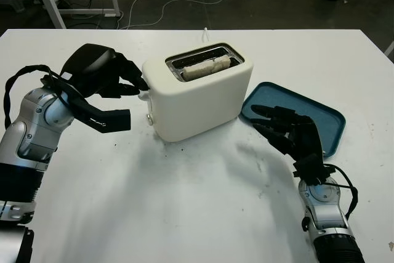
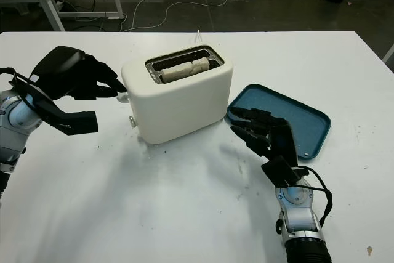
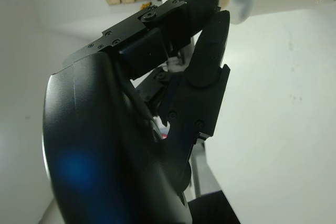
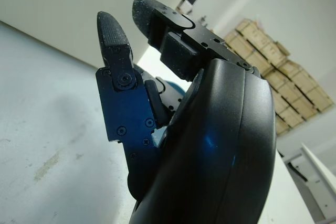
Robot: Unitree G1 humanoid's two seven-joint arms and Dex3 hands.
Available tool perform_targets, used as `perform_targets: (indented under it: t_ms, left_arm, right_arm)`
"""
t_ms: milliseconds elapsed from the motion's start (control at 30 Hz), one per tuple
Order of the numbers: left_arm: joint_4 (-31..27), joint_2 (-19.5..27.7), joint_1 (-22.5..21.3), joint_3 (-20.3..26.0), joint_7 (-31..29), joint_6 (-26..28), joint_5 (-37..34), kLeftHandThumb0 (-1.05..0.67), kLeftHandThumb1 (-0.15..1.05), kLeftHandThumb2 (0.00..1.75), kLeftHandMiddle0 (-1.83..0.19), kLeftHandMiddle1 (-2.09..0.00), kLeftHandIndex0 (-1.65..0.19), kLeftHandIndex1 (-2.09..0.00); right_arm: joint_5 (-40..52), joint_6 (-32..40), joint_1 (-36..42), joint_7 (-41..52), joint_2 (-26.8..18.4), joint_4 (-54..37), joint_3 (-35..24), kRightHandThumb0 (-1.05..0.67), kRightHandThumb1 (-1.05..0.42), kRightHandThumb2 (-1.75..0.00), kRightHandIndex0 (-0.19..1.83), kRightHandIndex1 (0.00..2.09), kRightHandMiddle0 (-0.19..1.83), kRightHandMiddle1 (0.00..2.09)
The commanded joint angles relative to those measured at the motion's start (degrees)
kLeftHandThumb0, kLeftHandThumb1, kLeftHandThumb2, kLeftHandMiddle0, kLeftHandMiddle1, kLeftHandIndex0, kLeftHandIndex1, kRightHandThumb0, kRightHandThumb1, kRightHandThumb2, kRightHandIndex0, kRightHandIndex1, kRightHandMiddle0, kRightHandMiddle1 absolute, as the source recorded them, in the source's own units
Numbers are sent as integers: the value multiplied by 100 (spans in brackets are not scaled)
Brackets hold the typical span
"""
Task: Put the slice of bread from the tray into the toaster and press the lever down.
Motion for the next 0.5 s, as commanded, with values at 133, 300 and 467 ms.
perform_targets:
  t_ms: [133, 300, 467]
  left_arm:
    - [-31, -49, -139, -86, -151, 113, -75, -31, 91, 1, -100, -111, -130, -2]
    - [-12, -20, -135, -117, -176, 124, -19, -31, 91, 0, -100, -114, -131, -2]
    - [53, -30, -134, -145, -17, 38, 105, -32, 90, 0, -100, -118, -131, -2]
  right_arm:
    - [-45, -123, -19, -59, 8, -119, -2, -39, -92, -4, 113, 0, 102, 0]
    - [-1, -133, -21, -30, 36, -123, -4, -39, -92, -4, 113, 0, 102, 0]
    - [28, -181, -24, 7, 48, -106, -1, -39, -92, -3, 114, 1, 102, 0]
